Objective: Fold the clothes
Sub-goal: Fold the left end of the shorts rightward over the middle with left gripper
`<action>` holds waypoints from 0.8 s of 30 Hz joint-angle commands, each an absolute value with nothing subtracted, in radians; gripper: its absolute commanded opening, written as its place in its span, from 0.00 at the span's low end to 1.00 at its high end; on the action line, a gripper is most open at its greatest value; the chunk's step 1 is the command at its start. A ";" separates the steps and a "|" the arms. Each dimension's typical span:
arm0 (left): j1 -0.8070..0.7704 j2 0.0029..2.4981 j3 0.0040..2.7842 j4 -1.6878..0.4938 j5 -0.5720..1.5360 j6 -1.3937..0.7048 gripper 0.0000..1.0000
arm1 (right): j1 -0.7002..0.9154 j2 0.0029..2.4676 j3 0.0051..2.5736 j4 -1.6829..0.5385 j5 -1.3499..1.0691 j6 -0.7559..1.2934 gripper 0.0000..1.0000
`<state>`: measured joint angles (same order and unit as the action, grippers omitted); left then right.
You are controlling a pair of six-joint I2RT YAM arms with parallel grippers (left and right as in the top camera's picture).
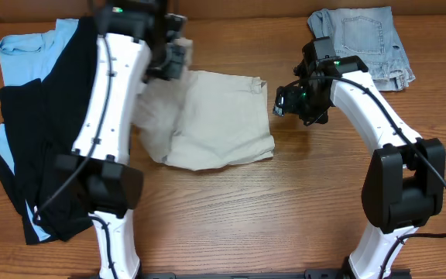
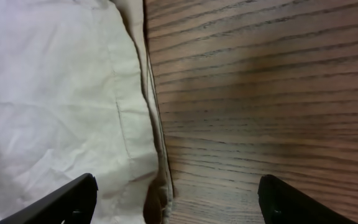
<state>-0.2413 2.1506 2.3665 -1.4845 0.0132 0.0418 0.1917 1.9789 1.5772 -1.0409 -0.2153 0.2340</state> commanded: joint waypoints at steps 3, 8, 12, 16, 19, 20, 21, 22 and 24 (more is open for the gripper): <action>-0.313 2.129 2.389 -1.458 0.014 -0.030 0.04 | 0.197 1.942 1.590 -1.048 -0.227 0.228 0.86; -0.349 2.167 2.389 -1.445 0.025 -0.080 0.04 | 0.197 1.942 1.590 -1.048 -0.227 0.228 0.86; -0.381 2.217 2.389 -1.425 0.066 -0.094 0.04 | 0.197 1.942 1.590 -1.046 -0.227 0.228 0.86; -0.424 2.257 2.389 -1.383 0.168 -0.094 0.04 | 0.197 1.942 1.590 -1.042 -0.227 0.228 0.86; -0.460 2.284 2.389 -1.345 0.219 -0.110 0.04 | 0.197 1.942 1.590 -1.036 -0.227 0.228 0.86; -0.471 2.290 2.389 -1.336 0.229 -0.114 0.04 | 0.197 1.942 1.590 -1.034 -0.227 0.228 0.86; -0.485 2.302 2.389 -1.326 0.236 -0.118 0.04 | 0.197 1.942 1.590 -1.034 -0.227 0.228 0.86; -0.497 2.313 2.389 -1.318 0.237 -0.124 0.08 | 0.197 1.942 1.590 -1.034 -0.227 0.228 0.86; -0.519 2.335 2.388 -1.307 0.237 -0.139 0.42 | 0.197 1.942 1.590 -1.034 -0.227 0.228 0.86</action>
